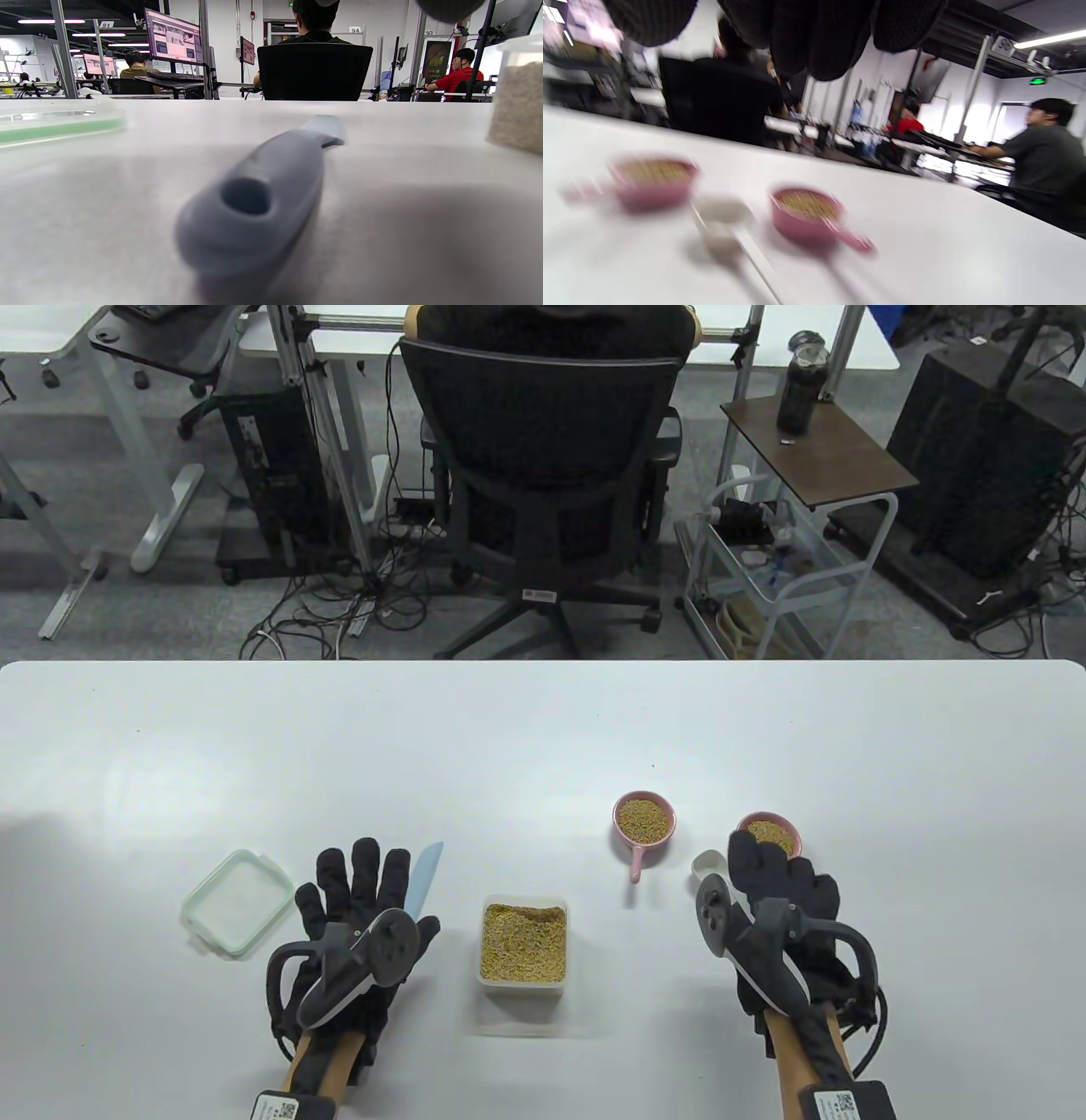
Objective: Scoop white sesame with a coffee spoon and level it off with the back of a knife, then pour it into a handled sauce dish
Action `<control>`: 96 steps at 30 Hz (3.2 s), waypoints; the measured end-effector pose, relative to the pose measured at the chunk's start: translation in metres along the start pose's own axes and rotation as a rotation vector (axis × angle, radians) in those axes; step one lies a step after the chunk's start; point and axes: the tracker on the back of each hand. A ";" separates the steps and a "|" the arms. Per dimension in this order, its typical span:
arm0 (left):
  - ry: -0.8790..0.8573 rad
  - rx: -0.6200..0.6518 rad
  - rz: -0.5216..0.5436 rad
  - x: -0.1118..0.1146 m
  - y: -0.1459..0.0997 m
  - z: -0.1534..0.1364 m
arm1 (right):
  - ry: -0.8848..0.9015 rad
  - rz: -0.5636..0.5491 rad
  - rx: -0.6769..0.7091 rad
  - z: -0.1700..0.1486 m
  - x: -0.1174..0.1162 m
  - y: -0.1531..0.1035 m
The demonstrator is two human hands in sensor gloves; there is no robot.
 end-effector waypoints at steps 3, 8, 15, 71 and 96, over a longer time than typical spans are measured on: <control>0.007 0.005 0.011 0.000 -0.001 0.001 | 0.134 -0.150 0.050 0.013 0.025 -0.005; 0.003 0.005 0.024 0.000 -0.001 0.000 | 0.230 -0.253 0.061 0.033 0.013 -0.015; 0.003 -0.022 0.019 0.004 0.000 -0.007 | 0.339 -0.049 0.001 0.033 -0.072 -0.024; -0.090 -0.089 -0.246 -0.006 0.041 -0.142 | 0.278 0.103 -0.029 0.017 -0.089 -0.018; 0.076 0.626 -0.234 -0.034 0.029 0.096 | 0.293 0.096 -0.024 0.015 -0.087 -0.018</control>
Point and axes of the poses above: the tracker on the back of each hand, its own z axis roughly to the thumb side, its own y axis roughly from the wrist to the fingertips, x = y × z, and after that the axes turned 3 degrees about x, right-handed
